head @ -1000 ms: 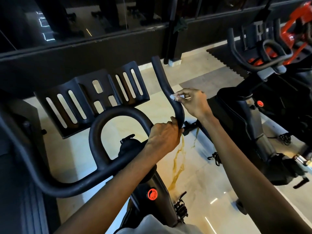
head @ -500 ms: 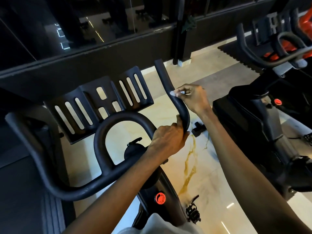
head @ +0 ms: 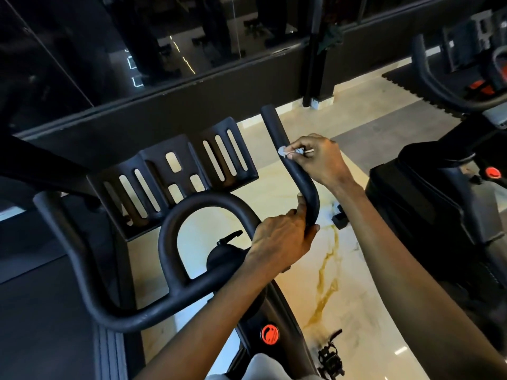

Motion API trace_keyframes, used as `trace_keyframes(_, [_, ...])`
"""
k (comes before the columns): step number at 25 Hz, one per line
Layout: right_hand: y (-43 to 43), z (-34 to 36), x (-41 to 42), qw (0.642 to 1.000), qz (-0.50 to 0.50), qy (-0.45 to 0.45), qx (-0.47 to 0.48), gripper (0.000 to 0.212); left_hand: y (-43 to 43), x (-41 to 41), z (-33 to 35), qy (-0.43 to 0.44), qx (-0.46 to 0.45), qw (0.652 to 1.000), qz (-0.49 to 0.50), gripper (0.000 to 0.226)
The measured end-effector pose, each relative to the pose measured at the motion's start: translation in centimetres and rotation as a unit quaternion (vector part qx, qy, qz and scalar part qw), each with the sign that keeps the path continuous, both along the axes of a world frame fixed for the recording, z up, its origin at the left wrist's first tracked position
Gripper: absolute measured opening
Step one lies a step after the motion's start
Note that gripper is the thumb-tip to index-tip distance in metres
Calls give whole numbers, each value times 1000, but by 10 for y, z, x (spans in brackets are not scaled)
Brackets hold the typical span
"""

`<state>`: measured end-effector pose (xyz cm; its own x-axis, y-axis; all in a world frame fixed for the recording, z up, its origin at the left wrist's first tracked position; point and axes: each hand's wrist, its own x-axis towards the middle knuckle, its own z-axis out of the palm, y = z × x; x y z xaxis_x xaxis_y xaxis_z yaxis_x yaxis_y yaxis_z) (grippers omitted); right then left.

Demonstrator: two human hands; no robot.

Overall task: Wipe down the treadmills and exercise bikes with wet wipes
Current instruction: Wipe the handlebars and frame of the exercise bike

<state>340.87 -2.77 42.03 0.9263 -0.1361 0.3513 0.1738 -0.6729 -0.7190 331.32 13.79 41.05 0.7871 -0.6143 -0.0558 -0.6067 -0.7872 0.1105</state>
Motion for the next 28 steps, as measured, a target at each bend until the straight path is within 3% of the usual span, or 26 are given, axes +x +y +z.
trace_keyframes(5, [34, 9, 25, 993, -17, -103, -52, 13, 0, 7, 8, 64, -23, 998, 9, 76])
trace_keyframes(9, [17, 4, 18, 993, 32, -63, -97, 17, -9, 16, 9, 96, -83, 992, 14, 75])
trace_keyframes(20, [30, 11, 49, 986, -65, -121, 98, 11, -11, 16, 4, 94, -124, 987, 26, 71])
trace_keyframes(24, [8, -5, 33, 992, -68, -38, 102, 11, -10, 16, 5, 100, -122, 987, 30, 72])
trace_keyframes(28, [23, 18, 54, 986, -68, -111, 105, 7, -11, 18, 6, 119, -135, 983, 40, 73])
